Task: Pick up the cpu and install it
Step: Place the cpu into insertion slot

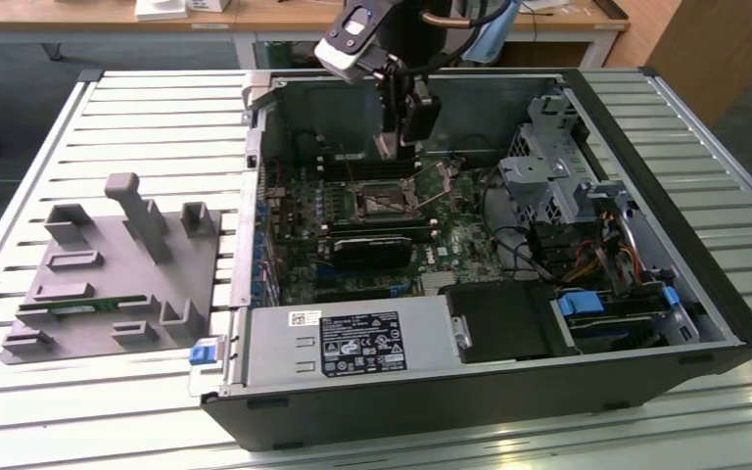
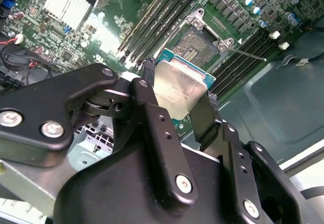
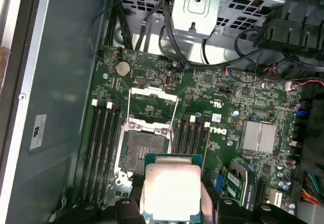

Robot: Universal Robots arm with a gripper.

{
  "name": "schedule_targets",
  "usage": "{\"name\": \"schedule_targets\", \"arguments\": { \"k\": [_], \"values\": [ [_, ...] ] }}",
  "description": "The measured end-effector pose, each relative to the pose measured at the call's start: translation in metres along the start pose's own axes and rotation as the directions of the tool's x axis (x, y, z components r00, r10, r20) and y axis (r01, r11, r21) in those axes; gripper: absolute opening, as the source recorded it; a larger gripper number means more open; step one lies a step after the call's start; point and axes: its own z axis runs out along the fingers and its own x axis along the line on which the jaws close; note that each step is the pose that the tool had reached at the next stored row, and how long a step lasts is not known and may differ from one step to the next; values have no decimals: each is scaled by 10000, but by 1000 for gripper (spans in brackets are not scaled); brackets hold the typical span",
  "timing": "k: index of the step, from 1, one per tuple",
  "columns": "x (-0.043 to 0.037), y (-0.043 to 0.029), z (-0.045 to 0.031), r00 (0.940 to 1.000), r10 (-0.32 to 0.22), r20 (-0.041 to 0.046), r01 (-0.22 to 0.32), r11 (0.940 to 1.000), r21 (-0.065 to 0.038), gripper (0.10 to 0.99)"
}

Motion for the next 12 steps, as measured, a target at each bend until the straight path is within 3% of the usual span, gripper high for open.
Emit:
{"name": "schedule_targets", "arguments": {
  "k": [8,12],
  "values": [
    [1,-1,28,9999,105,11,-105,9999,3,529],
    [2,-3,47,9985,545,36,-545,9985,15,529]
  ]
}}
